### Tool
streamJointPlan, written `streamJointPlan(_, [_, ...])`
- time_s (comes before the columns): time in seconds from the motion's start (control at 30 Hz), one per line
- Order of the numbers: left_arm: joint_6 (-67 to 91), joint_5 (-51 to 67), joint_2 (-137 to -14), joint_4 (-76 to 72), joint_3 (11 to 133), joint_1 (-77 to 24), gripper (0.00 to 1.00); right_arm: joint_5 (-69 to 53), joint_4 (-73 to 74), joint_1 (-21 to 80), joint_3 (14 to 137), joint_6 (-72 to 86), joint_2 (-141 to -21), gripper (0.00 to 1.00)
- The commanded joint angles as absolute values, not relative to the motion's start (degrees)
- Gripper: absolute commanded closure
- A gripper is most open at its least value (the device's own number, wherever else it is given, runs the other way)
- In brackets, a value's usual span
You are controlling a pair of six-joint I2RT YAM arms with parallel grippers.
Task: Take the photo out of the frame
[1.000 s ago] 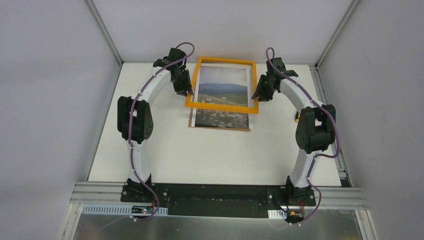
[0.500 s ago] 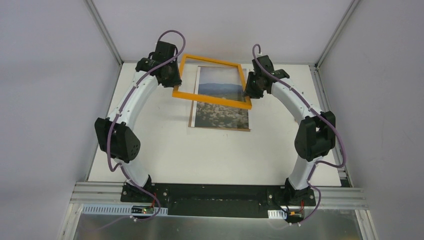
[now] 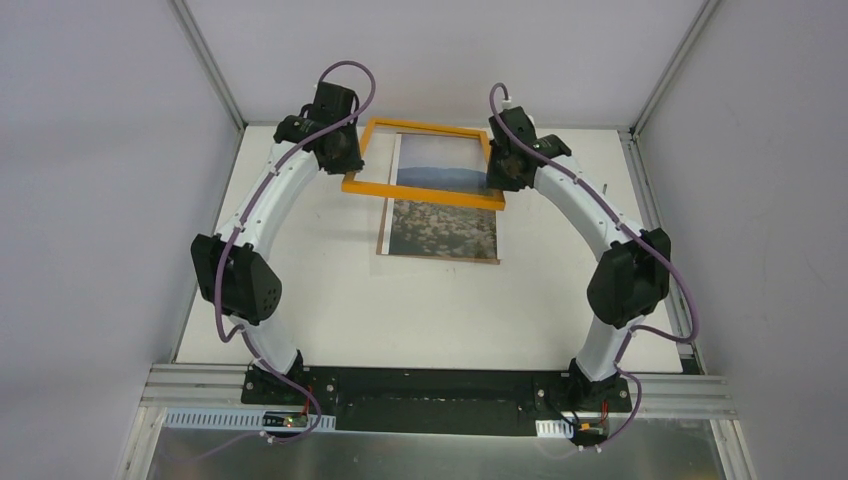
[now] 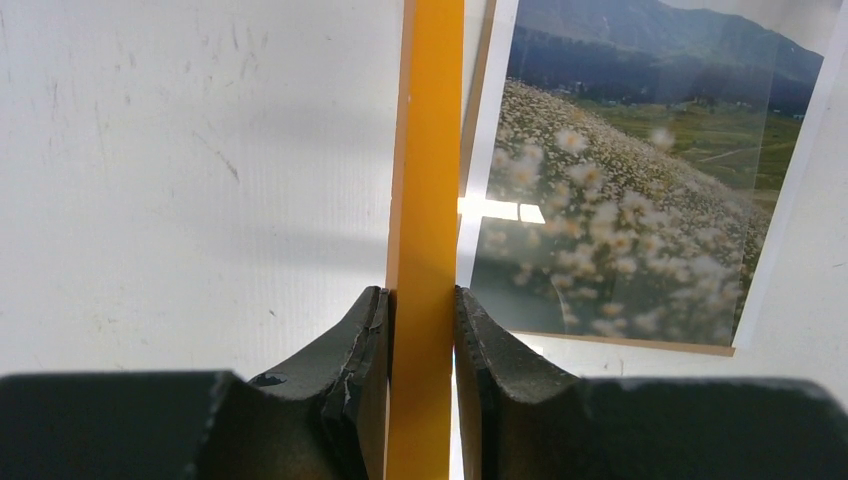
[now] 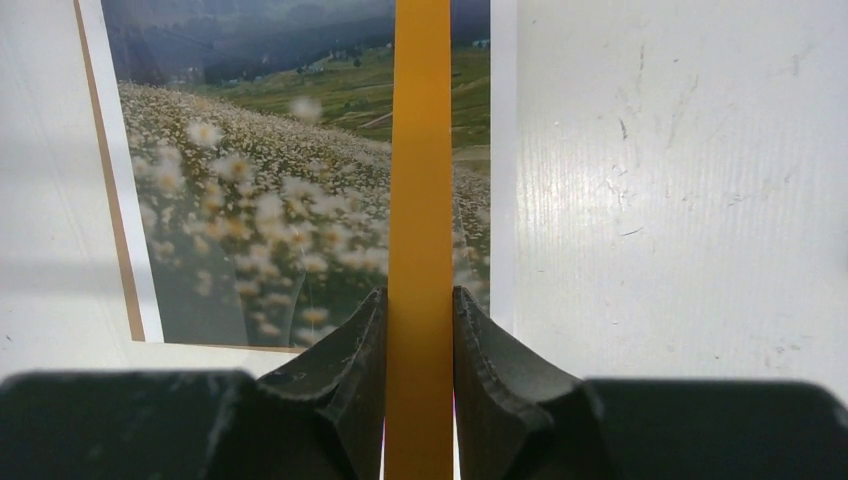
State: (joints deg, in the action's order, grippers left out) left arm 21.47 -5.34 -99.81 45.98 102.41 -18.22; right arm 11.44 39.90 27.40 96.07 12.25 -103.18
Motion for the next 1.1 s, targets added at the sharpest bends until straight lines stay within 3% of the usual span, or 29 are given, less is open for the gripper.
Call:
streamJointPlan(0.0, [24.79,0.53,-97.27,41.40,105.59,-23.82,1.00,2.95,32.85,31.17,103.56,14.27,-98.09,1.00])
streamJointPlan(0.57, [20.26,-13.53,-82.29,41.13,95.11,-23.86,1.00,2.46,32.46,41.39,117.80,14.53,-108.15,1.00])
streamJointPlan(1.07, [23.22,-31.87,-57.32,42.24,68.74,-23.73,1.00,0.57,29.72,50.56,130.03,16.16,-121.69,1.00])
